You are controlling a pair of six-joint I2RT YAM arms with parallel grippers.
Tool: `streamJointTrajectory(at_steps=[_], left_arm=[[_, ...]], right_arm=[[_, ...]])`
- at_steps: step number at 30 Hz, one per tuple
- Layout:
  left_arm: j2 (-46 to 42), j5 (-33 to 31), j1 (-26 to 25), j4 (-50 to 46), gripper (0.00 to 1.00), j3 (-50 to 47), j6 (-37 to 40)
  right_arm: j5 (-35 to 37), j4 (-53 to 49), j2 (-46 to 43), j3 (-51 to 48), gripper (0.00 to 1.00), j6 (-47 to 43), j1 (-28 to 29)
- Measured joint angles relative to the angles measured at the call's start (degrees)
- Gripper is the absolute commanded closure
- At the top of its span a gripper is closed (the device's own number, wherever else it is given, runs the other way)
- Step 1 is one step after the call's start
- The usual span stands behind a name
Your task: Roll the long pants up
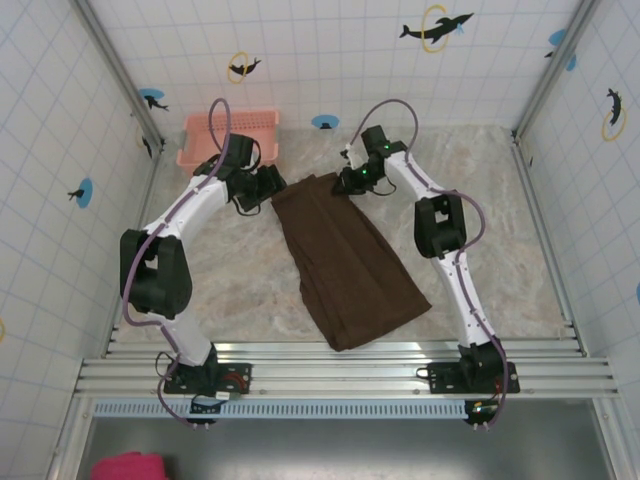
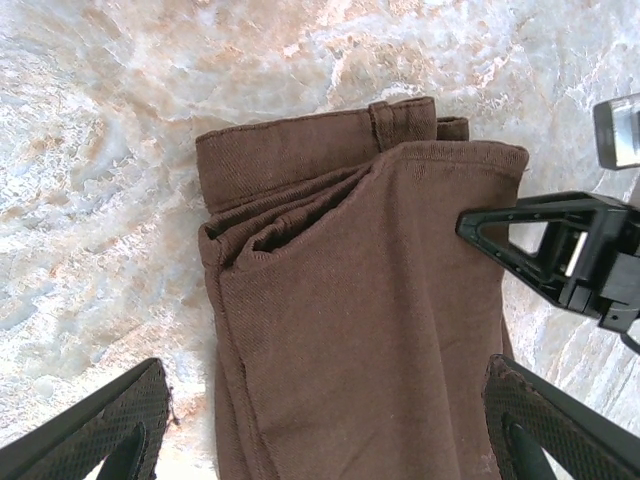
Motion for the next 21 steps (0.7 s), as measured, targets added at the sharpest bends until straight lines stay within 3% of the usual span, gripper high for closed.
streamJointTrajectory(at_steps=[12, 21], left_arm=[[0.0, -0.7, -0.3, -2.3, 0.18, 0.0, 0.1], [0.0, -1.7, -0.3, -4.3, 0.18, 1.1, 0.3]], right_arm=[[3.0, 3.0, 3.7, 6.1, 1.0, 8.4, -1.5], [7.0, 11.4, 5.5, 7.7, 1.0, 18.1, -9.6]])
